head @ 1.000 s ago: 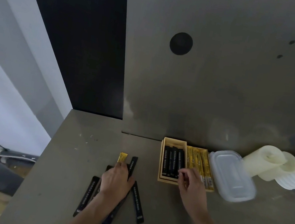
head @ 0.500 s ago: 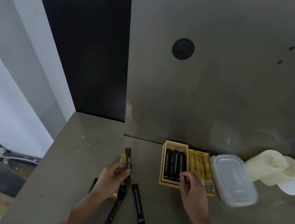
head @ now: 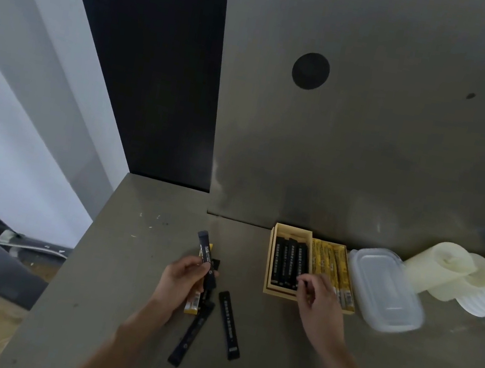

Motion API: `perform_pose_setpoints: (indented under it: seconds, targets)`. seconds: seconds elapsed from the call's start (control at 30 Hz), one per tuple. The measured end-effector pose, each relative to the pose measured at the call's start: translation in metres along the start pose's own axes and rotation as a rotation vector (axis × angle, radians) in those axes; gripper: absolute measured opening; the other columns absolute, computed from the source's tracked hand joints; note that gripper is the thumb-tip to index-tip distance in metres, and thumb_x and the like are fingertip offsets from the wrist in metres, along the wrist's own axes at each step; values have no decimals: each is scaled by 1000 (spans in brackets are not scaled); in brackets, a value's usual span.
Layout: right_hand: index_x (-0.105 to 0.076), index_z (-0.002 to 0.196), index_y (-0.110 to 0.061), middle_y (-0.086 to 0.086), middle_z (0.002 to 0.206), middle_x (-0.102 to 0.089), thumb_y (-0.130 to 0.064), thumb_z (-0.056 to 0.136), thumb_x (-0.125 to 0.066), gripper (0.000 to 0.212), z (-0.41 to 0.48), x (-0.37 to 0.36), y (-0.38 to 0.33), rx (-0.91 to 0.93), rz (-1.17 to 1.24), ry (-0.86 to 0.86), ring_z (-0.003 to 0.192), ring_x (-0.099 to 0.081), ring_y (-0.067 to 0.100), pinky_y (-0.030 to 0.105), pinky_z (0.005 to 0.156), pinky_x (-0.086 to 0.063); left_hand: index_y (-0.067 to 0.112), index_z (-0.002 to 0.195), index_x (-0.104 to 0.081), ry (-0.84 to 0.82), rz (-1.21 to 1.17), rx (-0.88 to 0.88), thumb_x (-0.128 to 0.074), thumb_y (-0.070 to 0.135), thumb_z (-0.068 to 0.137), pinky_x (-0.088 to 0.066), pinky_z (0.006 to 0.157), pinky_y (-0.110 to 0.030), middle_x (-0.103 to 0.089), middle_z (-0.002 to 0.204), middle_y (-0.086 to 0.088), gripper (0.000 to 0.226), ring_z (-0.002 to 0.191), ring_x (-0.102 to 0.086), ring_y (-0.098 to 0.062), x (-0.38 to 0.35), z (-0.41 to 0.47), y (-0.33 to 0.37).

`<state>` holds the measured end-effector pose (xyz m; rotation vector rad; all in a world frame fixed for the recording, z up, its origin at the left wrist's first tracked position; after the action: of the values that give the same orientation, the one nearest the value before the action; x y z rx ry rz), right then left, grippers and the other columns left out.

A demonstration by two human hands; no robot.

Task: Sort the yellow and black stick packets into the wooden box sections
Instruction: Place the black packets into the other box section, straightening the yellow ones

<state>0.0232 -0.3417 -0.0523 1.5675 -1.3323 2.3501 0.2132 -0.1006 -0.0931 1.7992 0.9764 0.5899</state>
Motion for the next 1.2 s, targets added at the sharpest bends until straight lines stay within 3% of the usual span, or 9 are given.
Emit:
perform_pose_setpoints:
  seconds: [0.17, 0.3, 0.4, 0.5, 0.6, 0.73, 0.93, 1.07, 1.2]
  targets:
    - [-68, 101, -23, -9, 85, -71, -15, 96, -64, 10, -11, 9, -20, -126, 395, 46, 75, -69, 3, 21, 64, -56, 26, 95, -74, 30, 321, -333, -73, 16, 89, -55, 68, -23, -75, 86, 7, 11, 73, -67, -7, -4, -12, 24]
    - [-67, 97, -17, 2, 60, -59, -32, 100, -56, 19, -25, -21, -52, -194, 594, -268, 49, -53, 17, 32, 49, -46, 27, 97, -78, 126, 618, -771, -77, 12, 82, -47, 81, -14, -70, 97, 21, 22, 91, -62, -3, -18, -37, 64]
    - [-66, 99, -3, 5, 70, -64, -47, 101, -44, 49, -32, -40, -80, -312, 789, -473, 60, -62, 22, 29, 53, -51, 22, 95, -79, 158, 738, -1055, -74, 13, 83, -48, 83, -25, -71, 102, 11, 16, 96, -62, -13, -35, -55, 83]
    - [-69, 102, -5, 8, 89, -74, -42, 101, -53, 41, -36, -49, -98, -349, 818, -605, 76, -70, 20, 26, 58, -56, 23, 96, -78, 211, 915, -1173, -78, 11, 80, -46, 75, -31, -70, 103, 6, 19, 95, -61, -18, -44, -64, 82]
    - [-70, 106, -10, 4, 89, -74, -29, 95, -67, 23, -39, -53, -96, -401, 823, -631, 80, -70, 18, 30, 67, -57, 23, 103, -76, 218, 965, -1120, -80, 7, 78, -46, 76, -32, -68, 108, 2, 30, 97, -60, -18, -43, -63, 76]
    - [-68, 108, -10, 8, 95, -77, -22, 95, -67, 18, -39, -49, -85, -429, 807, -557, 84, -73, 20, 31, 68, -58, 21, 123, -62, 249, 781, -792, -68, 9, 90, -52, 87, -36, -60, 116, 7, 35, 104, -58, -11, -25, -48, 67]
    - [-68, 108, -10, 6, 95, -78, -20, 95, -67, 16, -41, -49, -81, -421, 765, -543, 84, -73, 17, 29, 66, -58, 27, 126, -56, 130, 572, -576, -46, 37, 101, -52, 77, -28, -65, 101, 15, 29, 91, -62, -4, -21, -35, 55]
    - [-67, 107, -9, 3, 91, -76, -21, 94, -68, 17, -43, -53, -82, -418, 754, -562, 80, -71, 16, 29, 65, -58, 29, 131, -51, -7, 504, -513, -59, 35, 95, -49, 72, -13, -67, 94, 12, 38, 88, -65, -3, -36, -35, 53]
    - [-68, 106, -13, 0, 88, -74, -23, 93, -69, 16, -43, -51, -81, -370, 705, -529, 78, -70, 15, 27, 66, -58, 33, 126, -58, -50, 407, -438, -67, 26, 92, -57, 72, -26, -67, 92, 8, 36, 82, -65, -6, -36, -30, 45]
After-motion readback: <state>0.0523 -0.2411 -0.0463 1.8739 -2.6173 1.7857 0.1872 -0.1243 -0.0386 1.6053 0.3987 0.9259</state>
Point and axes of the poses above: each hand's wrist, its own z-axis towards the middle knuckle, its own x-axis out of the back of the hand, y = z × x, the point moved 8 cm from there along z, towards the middle knuckle
